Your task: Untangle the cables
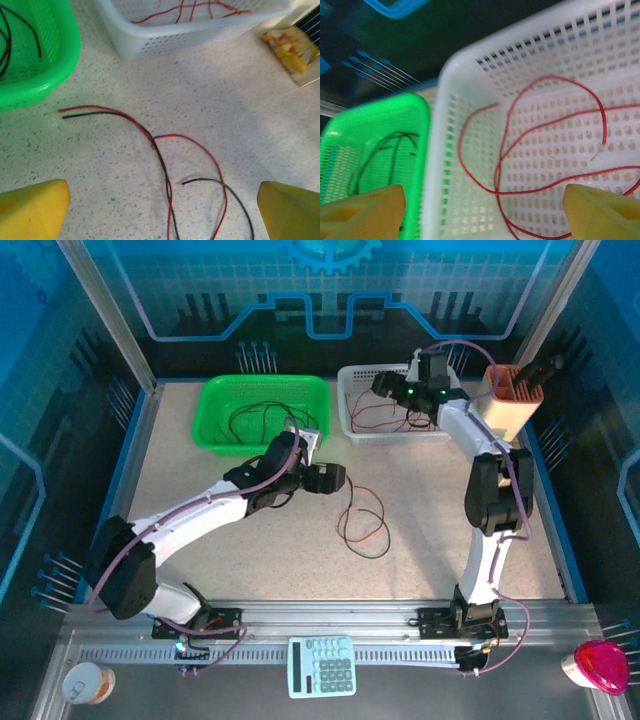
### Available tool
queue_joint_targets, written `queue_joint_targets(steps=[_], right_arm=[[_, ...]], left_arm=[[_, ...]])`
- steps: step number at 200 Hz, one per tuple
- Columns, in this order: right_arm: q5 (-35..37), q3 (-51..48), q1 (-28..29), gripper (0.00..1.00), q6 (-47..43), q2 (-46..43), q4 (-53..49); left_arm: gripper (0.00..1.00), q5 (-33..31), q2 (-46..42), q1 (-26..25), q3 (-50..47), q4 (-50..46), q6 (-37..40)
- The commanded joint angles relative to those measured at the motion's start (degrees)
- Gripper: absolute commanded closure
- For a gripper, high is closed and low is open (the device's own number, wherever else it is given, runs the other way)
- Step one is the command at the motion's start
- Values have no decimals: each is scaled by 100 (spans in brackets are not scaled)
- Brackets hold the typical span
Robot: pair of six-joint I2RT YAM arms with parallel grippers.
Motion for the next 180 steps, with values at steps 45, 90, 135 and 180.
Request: queue_joint_targets(steps=[45,90,135,180], right_arm=[[-396,-1055,40,18,96,-1905,-13],[-192,-2980,158,18,194,-3297,128],[39,-4174,539,19,27,-4068,-151],[822,-4973,1219,23,-397,-4280,-816]], left_arm=[[21,-194,1048,-180,636,-1036,124],[24,-134,1777,-434,1013,-1207,62],[31,-914,2277,-455,1523,-1457,-629],[30,-1016,2372,-476,1652,-1546,-859]])
